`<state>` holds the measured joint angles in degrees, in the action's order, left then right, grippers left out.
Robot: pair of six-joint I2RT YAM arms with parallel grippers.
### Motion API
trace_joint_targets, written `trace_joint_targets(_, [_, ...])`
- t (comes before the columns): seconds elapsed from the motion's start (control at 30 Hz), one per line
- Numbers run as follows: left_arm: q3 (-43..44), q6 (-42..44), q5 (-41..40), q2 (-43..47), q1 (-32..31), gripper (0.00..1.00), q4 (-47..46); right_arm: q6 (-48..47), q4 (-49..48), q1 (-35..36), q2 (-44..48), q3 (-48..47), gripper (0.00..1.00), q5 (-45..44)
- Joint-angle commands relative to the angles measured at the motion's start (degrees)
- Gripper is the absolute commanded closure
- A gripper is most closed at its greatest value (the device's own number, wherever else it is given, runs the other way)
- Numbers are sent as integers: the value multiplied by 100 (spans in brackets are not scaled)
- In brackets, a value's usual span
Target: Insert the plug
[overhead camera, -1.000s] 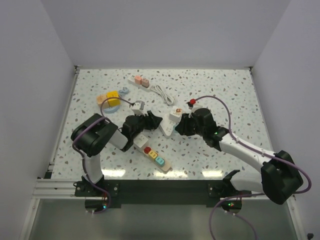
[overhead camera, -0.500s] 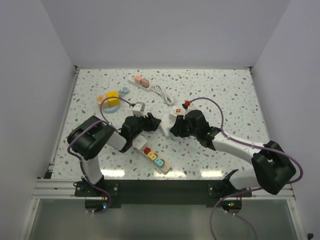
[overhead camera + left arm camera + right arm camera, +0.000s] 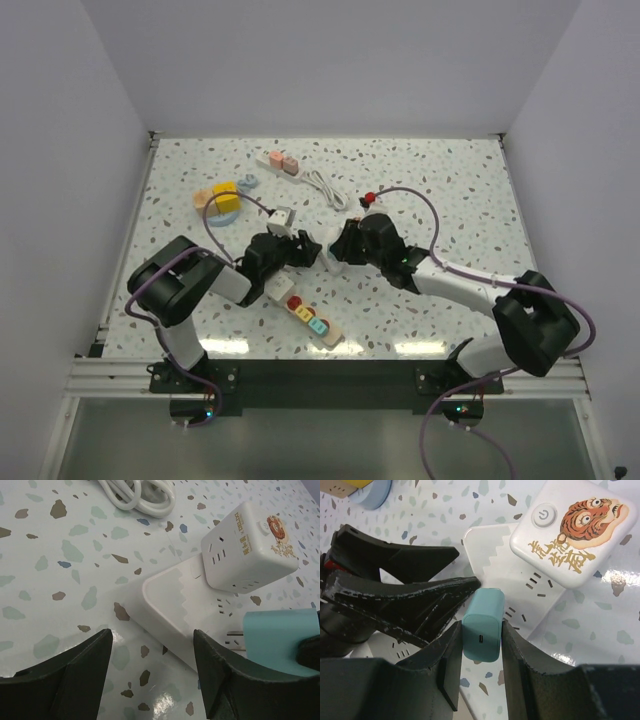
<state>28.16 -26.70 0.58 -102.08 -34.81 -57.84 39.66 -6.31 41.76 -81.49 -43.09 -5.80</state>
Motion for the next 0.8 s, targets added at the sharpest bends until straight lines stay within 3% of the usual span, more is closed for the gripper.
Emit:
trace_joint_targets(0.0, [-171, 226, -40, 92, -140, 29, 388, 244, 199, 61, -138, -349, 100, -404])
trace_joint_targets(0.77, [-329, 297, -84, 285, -140, 28, 414, 675, 789, 368, 230, -191, 100, -1283])
